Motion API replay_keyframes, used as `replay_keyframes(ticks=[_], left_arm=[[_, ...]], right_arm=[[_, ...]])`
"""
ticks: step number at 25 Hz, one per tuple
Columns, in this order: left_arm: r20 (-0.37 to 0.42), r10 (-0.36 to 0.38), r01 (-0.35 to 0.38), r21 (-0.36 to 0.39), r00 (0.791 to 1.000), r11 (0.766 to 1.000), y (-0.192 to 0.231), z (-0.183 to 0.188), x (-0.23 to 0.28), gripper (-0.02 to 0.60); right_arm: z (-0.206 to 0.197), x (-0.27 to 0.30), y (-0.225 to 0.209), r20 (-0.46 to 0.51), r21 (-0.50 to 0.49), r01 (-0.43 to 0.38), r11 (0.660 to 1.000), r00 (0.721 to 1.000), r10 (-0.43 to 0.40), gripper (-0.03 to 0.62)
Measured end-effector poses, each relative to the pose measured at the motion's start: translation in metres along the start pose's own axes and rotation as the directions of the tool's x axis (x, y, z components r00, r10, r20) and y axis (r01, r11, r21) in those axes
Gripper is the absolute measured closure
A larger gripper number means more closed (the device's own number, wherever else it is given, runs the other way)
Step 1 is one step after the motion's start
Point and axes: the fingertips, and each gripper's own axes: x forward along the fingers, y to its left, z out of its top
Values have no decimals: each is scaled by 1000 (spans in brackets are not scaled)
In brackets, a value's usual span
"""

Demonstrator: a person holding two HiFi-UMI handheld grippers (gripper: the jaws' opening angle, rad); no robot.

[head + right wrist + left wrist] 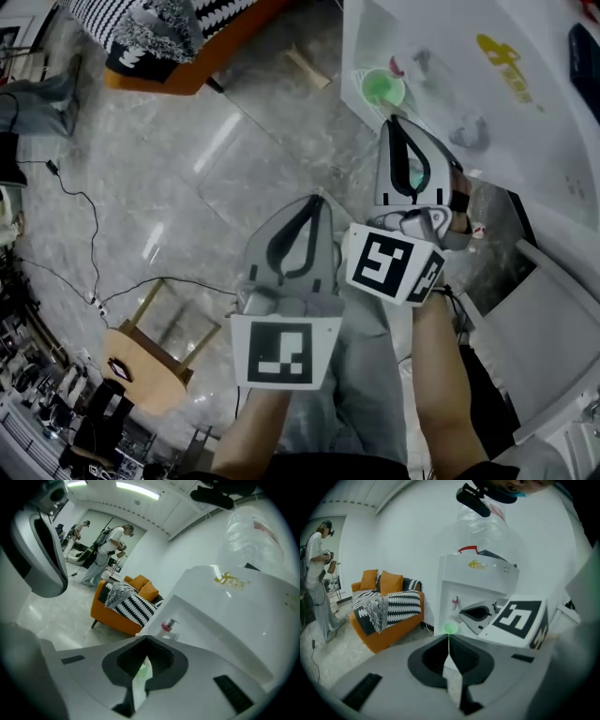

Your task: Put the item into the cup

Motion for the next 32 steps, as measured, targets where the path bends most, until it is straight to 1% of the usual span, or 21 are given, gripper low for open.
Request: replay_keyframes(ticks=[3,5,8,12,15,18,21,24,26,32], left_arm=[[-4,-18,18,13,1000,1000,-4,-1,3,568],[-11,-19,19,10,1000,1000,-3,-3,3,568],[-21,-2,2,-8,1000,1000,5,-6,3,568],[-19,10,-10,-13,1000,1000,11,-8,3,568],[-19,22,-23,-29,1000,999,17,-11,2,568],[-25,29,-30,-39,999,999,20,-15,1,568],[-28,30,-31,-39,999,999,21,-18,-1,568],[-34,32,-33,-51,999,998,22,-20,-1,568],[-33,30,-32,-50,999,998,21,-21,-2,568],[-27,22,-24,-50,999,998,15,-20,-3,568]], right_arm=[[-7,13,4,-36,-48,11,999,999,-13,583],[-10,21,6,-56,-68,18,998,998,-21,583],[-15,34,9,-81,-50,23,998,996,-27,583],[-21,46,15,-94,-31,16,999,995,-18,583],[-26,54,20,-108,-40,14,999,994,-19,583],[-35,62,19,-138,-66,33,997,990,-42,582],[-42,68,19,-156,-45,31,999,987,-38,582],[-42,71,18,-149,-39,28,999,988,-34,579],[-40,70,18,-146,-30,24,999,989,-29,547],[-38,56,10,-127,38,52,998,991,-47,543]])
